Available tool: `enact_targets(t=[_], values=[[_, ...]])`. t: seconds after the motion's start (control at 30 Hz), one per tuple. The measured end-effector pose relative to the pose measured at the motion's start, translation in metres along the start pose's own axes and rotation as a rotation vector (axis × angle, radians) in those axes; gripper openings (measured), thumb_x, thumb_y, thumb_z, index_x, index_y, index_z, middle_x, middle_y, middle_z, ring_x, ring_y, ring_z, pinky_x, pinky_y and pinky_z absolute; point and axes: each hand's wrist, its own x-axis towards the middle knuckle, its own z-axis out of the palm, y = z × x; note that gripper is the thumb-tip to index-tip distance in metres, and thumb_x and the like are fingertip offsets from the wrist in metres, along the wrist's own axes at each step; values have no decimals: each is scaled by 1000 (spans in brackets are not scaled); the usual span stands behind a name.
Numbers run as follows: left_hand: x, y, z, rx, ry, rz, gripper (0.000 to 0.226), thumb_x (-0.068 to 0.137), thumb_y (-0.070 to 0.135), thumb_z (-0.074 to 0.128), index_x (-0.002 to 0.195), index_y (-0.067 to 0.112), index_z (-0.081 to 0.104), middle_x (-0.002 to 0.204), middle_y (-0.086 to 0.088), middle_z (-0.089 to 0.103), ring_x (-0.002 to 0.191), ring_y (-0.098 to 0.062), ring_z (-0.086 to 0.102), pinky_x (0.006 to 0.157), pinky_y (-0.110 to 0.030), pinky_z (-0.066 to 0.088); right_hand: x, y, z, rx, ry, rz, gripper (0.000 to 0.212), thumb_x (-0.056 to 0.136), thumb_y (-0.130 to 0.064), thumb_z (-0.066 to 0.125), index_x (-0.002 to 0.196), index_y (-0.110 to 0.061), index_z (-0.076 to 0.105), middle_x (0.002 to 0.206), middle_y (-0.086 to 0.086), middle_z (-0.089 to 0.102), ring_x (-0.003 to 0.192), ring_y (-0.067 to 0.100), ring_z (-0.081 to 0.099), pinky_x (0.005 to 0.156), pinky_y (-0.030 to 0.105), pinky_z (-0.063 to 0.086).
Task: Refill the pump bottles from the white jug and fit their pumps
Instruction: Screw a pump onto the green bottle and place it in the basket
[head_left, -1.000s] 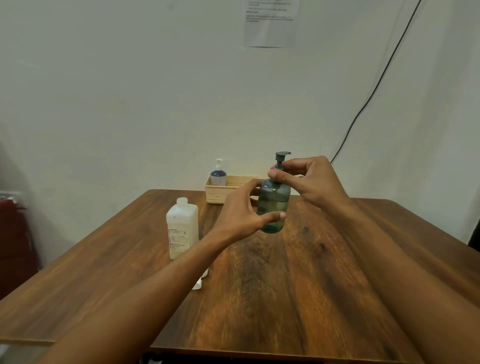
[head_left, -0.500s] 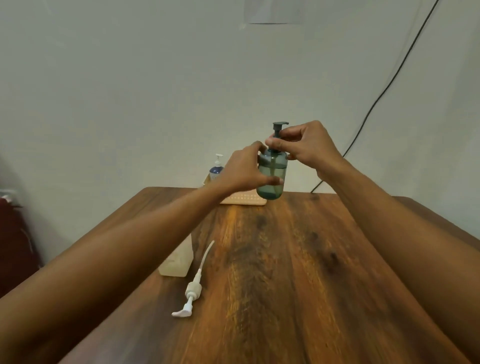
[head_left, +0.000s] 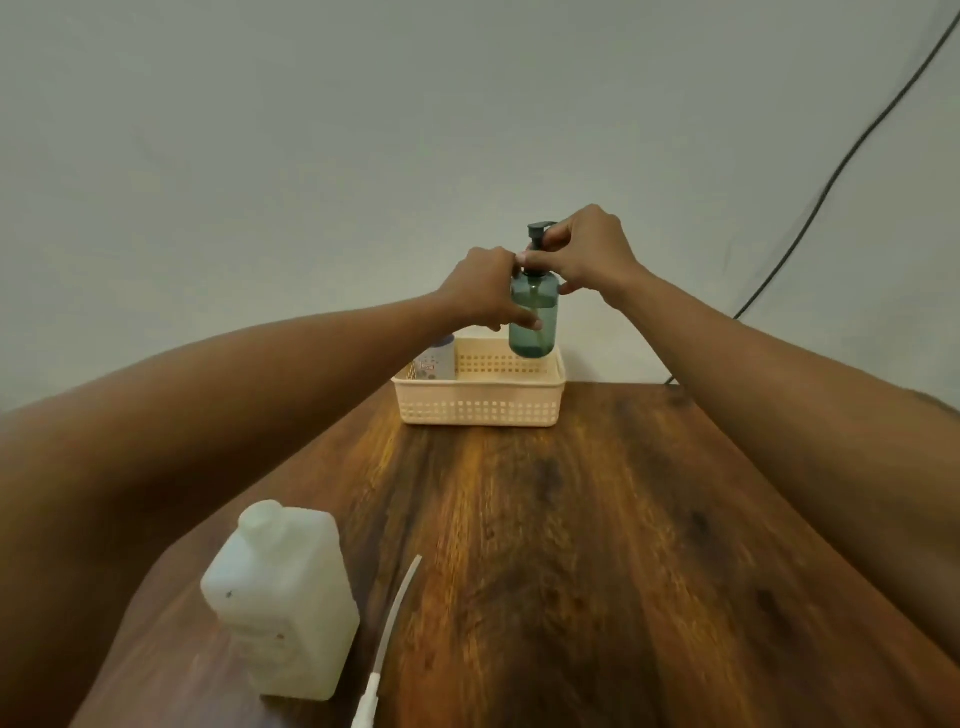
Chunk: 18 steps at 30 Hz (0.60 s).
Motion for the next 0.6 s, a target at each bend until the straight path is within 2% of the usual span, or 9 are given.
enact_targets(t=[0.1, 0.23, 0.33, 0.43, 0.47, 0.53, 0.6], values=[[24, -20, 21, 10, -58, -6, 52, 82, 28, 85, 126, 9, 64, 110, -6, 74, 71, -15, 74, 68, -31, 63, 22, 28, 24, -5, -13, 41, 37, 81, -33, 94, 106, -7, 84, 103, 9, 81, 93, 26, 79, 78, 43, 68], [52, -42, 47, 87, -101, -24, 45, 92, 26, 72, 132, 7, 62, 113, -7, 75, 88, -21, 72, 90, -38, 58, 39, 62, 51, 5, -17, 82, 35, 82, -31, 93, 104, -6, 84, 104, 10, 80, 95, 27, 79, 80, 44, 68], [65, -52, 64, 72, -163, -67, 40, 94, 21, 65, 131, 6, 63, 109, -8, 75, 94, -24, 71, 89, -39, 58, 47, 82, 66, -12, -26, 106, 33, 84, -31, 91, 104, -6, 83, 107, 11, 80, 96, 28, 79, 81, 43, 68], [73, -58, 79, 35, -223, -93, 36, 93, 14, 61, 127, 4, 65, 100, -7, 71, 84, -21, 67, 75, -32, 56, 52, 98, 79, -28, -16, 119, 33, 86, -31, 90, 108, -8, 83, 113, 11, 79, 98, 27, 77, 83, 41, 68], [74, -60, 83, 24, -245, -98, 35, 93, 13, 60, 127, 4, 65, 101, -8, 71, 86, -21, 67, 75, -32, 57, 53, 103, 84, -34, -14, 123, 34, 86, -31, 89, 110, -8, 83, 114, 11, 78, 98, 27, 76, 83, 41, 68], [74, -62, 91, 3, -287, -105, 35, 95, 12, 60, 128, 3, 65, 109, -12, 71, 97, -26, 68, 86, -36, 59, 54, 111, 91, -52, -13, 125, 35, 86, -32, 89, 111, -8, 83, 116, 11, 78, 98, 26, 76, 83, 40, 67], [74, -65, 97, -13, -321, -122, 33, 95, 9, 58, 126, 2, 65, 109, -13, 71, 98, -27, 69, 84, -35, 60, 53, 118, 97, -58, -13, 132, 36, 85, -33, 90, 111, -9, 83, 116, 10, 78, 94, 24, 74, 82, 39, 68]])
